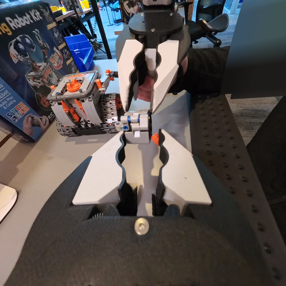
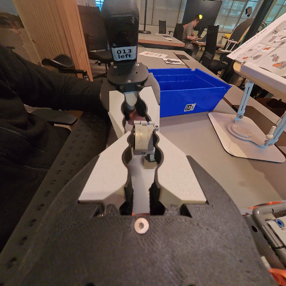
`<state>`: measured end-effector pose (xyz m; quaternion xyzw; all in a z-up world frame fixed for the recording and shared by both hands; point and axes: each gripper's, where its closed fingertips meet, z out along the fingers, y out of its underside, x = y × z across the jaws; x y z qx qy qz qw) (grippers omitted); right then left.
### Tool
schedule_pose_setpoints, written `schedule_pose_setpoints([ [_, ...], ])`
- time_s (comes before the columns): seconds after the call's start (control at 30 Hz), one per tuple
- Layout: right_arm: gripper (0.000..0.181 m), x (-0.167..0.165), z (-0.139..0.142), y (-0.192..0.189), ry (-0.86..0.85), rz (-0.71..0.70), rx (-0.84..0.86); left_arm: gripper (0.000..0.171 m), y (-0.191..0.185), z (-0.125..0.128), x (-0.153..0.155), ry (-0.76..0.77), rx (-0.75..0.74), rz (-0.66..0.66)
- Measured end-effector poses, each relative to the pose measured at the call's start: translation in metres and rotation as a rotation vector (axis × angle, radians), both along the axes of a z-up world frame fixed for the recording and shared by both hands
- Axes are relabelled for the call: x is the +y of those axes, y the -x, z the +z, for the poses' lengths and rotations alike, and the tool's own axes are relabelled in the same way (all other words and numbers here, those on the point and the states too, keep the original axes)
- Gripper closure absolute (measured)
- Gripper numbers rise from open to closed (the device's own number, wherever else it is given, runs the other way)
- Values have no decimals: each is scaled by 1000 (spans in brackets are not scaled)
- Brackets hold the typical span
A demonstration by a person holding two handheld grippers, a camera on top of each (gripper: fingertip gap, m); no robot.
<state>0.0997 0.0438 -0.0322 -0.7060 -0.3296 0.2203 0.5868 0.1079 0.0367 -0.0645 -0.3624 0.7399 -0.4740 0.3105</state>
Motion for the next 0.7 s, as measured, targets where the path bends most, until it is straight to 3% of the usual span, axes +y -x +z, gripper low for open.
schedule_pose_setpoints([
  [0.13,160,-1,1,-1,-7,3,5,142,0,10,7,46,-34,19],
  [0.2,181,-3,3,-1,-29,15,0,142,0,12,13,46,-47,45],
  [0.37,181,-2,-3,-1,-22,11,-43,142,1,14,15,18,-44,66],
  [0.43,178,-1,-2,-3,-33,-3,-58,142,0,13,15,29,-35,71],
  [0.57,150,4,-10,-8,-40,-63,-156,142,0,16,17,58,-39,83],
  [0.7,153,7,-20,-6,-26,-69,-208,143,0,18,18,77,-41,82],
])
